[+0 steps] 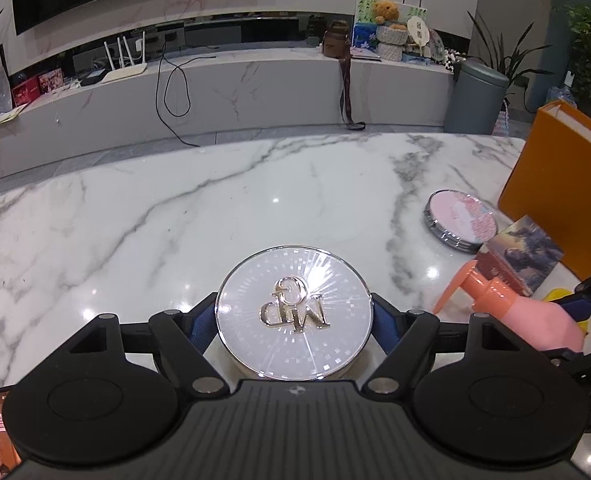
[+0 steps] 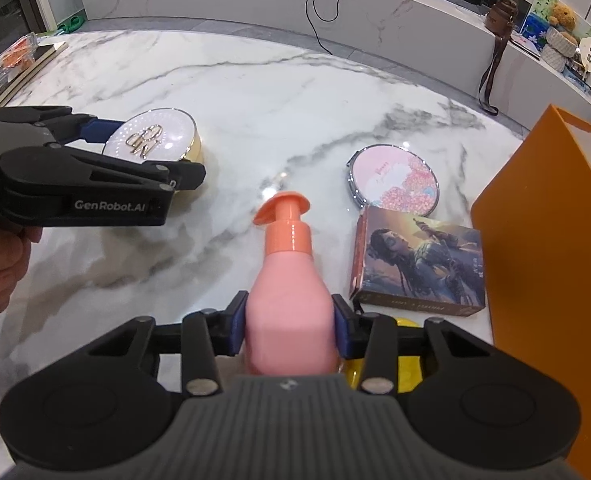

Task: Organize rigid objects
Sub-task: 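Carry white compact and pink pump bottle with both tools over orange box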

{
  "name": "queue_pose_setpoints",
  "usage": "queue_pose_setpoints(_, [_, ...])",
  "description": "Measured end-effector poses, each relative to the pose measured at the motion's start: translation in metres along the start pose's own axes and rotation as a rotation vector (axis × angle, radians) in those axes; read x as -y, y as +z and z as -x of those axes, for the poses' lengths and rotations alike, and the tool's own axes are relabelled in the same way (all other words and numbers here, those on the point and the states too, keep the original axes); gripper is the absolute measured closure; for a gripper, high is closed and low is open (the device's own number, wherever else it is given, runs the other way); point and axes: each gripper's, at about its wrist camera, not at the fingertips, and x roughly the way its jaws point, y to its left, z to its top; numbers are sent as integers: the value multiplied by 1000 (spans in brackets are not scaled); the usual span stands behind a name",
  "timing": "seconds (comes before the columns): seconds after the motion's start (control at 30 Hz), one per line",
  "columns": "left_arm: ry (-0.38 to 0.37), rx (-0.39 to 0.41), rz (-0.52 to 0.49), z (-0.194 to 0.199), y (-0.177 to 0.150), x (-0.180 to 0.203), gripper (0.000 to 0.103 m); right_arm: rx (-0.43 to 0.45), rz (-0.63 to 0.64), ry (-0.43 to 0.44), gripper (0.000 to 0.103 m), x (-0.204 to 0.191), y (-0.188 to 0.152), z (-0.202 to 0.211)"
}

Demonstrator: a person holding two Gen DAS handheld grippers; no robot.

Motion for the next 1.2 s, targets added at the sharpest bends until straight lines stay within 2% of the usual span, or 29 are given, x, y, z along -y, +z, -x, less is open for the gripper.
queue_pose_setpoints(0.43, [-17,23,15,30,6,5,15,58,-18,8,61,0,0,29])
queue_pose_setpoints(0.77, [-33,41,-8,51,11,30,15,122,-39,-2,61,9,1,58])
queue_pose_setpoints(1.2, [-76,75,-78,76,17,80,15,246,-161,-17,61,56,-2,108])
